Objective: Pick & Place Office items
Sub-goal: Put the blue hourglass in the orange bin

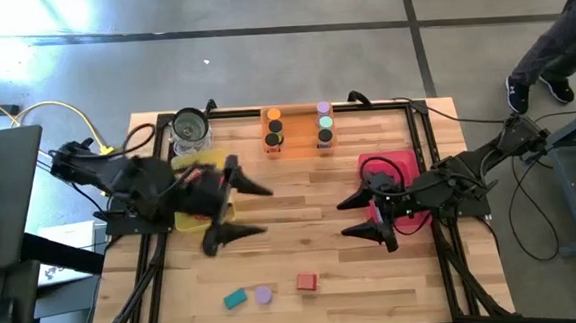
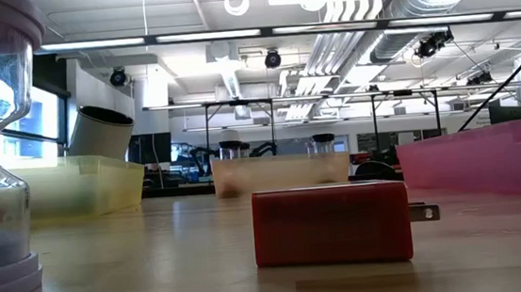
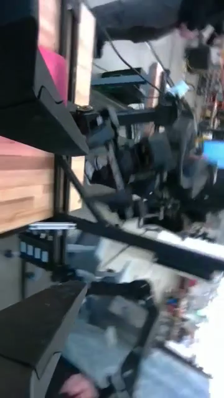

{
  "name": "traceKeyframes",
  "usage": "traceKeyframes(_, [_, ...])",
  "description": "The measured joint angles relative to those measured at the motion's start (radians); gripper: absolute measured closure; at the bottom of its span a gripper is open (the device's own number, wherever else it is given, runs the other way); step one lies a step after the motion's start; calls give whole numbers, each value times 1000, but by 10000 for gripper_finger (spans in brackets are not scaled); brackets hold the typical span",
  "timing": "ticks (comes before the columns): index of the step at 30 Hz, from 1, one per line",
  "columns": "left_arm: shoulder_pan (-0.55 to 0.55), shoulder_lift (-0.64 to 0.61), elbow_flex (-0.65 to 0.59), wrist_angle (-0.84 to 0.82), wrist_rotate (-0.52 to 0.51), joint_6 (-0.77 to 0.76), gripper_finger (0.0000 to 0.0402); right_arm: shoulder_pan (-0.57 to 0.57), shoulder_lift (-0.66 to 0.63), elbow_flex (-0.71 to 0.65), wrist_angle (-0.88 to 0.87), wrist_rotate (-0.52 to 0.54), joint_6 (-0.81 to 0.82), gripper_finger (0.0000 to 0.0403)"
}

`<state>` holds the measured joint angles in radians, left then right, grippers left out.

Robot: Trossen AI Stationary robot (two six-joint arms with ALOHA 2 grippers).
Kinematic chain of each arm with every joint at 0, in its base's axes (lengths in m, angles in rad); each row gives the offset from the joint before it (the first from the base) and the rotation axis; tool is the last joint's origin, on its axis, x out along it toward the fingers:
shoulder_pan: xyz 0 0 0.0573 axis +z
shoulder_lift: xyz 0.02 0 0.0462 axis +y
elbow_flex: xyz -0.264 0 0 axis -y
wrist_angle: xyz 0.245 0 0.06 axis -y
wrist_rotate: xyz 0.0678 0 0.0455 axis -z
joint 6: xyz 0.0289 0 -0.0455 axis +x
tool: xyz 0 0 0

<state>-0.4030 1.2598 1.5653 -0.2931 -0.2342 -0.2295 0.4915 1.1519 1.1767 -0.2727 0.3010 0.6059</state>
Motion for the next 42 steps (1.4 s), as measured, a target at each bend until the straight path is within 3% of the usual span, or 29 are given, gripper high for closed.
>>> traceKeyframes(6, [-158,1,31,-47,-61,230,67,8,33,0,-9,15,91,86])
traceKeyframes(10, [-252,24,32,-95,-197,234,67,21,67,0,-7,22,138,86])
traceKeyframes(14, [-297,48,32,-216,-239,152,67,26,98,0,-1,22,180,86])
traceKeyframes(21, [-276,61,31,-562,-61,-198,67,26,128,0,22,94,185,86])
traceKeyframes(29, [-266,73,28,-740,-13,-467,67,26,133,0,23,193,184,86])
traceKeyframes(42, [-282,215,27,-739,5,-472,67,26,133,0,23,196,164,86])
